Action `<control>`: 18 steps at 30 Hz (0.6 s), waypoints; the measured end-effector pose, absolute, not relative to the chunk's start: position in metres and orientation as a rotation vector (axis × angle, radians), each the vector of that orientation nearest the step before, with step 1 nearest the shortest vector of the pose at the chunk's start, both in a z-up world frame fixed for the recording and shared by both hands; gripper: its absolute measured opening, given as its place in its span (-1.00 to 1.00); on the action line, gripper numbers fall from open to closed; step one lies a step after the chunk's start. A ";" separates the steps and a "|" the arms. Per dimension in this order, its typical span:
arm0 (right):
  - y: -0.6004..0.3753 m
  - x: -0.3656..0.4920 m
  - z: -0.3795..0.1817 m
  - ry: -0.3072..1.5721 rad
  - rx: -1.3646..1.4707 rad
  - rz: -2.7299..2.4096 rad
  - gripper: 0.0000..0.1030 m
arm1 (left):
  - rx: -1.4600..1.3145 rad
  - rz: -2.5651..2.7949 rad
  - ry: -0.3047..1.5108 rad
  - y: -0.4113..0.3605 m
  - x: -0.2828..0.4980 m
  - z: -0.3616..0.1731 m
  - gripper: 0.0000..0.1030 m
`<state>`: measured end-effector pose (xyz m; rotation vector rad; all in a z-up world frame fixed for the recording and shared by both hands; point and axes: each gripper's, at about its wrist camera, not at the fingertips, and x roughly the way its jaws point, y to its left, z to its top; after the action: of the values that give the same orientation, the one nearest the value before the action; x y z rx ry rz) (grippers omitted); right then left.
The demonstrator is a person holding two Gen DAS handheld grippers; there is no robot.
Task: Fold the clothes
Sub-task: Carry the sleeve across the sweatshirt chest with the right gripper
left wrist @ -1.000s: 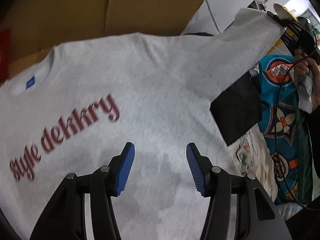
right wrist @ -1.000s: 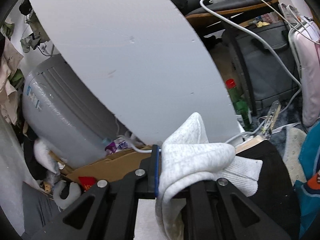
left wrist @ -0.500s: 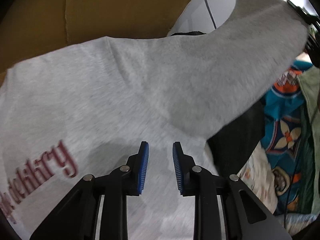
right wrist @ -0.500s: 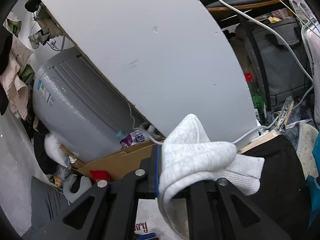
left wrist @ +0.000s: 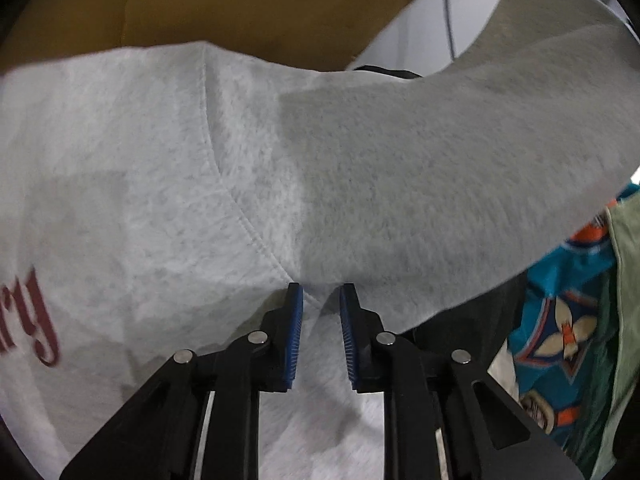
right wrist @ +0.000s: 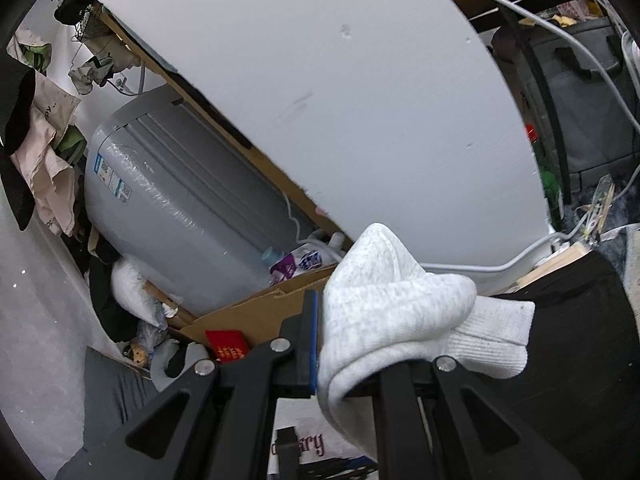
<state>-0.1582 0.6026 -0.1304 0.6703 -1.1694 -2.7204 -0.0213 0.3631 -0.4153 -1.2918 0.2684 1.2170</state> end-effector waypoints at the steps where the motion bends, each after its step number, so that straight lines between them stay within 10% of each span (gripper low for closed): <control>1: 0.600 -0.160 -0.131 -1.169 0.675 -2.709 -0.89 | -1.306 1.228 0.243 0.363 -0.020 -0.418 -0.65; 18: 0.524 -0.185 -0.136 -1.133 0.746 -2.445 -0.89 | -1.413 1.315 -0.044 0.339 -0.009 -0.432 -0.65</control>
<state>-0.1852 0.5238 -0.1358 0.7459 -1.1332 -2.4445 -0.0089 0.3390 -0.4324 -1.4132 -0.0436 1.3146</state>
